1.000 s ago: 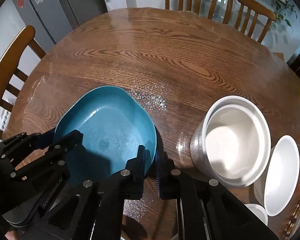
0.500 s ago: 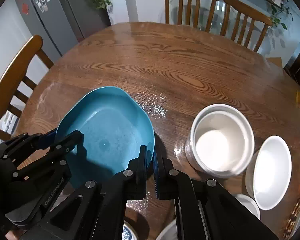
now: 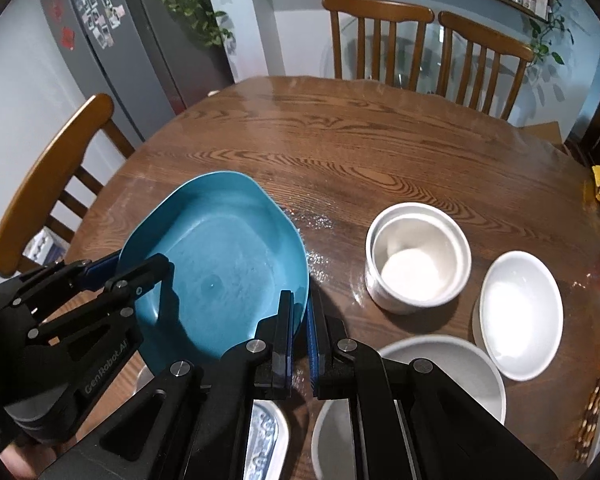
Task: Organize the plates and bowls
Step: 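Carry the teal dish with both tools over the stacked patterned plates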
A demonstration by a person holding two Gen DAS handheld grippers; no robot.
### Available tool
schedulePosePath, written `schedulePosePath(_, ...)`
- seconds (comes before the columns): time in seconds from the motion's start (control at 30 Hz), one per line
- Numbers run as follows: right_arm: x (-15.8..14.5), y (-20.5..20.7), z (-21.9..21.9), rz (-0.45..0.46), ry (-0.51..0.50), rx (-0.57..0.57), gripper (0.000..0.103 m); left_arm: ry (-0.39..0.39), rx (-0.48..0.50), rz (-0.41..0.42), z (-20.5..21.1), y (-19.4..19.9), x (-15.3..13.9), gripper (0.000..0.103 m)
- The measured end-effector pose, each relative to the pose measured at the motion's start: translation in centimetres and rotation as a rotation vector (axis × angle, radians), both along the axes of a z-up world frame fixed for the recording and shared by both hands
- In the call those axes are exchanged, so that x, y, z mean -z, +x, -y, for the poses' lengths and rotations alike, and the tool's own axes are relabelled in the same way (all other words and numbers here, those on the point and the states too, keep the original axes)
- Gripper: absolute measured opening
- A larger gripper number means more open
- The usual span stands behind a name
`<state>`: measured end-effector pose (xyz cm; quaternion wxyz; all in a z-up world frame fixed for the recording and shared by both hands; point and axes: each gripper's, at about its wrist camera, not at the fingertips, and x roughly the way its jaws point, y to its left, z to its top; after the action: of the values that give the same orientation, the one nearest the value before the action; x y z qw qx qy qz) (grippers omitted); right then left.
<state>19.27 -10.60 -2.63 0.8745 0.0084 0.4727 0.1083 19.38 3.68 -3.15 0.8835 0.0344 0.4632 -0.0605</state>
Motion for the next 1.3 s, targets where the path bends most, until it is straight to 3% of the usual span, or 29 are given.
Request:
schedulePosePath(0.47, -1.6, -5.3, 1.6, 0.066, 0.056, 0.017, 0.008, -0.004, 0.036, 0.054, 0.5, -4.4, -1.4, 0.019)
schedulePosePath(1.3, -0.7, -11.6, 1.8, 0.078, 0.068, 0.013, 0.009, 0.037, 0.065, 0.094, 0.5, -9.7, -1.3, 0.020)
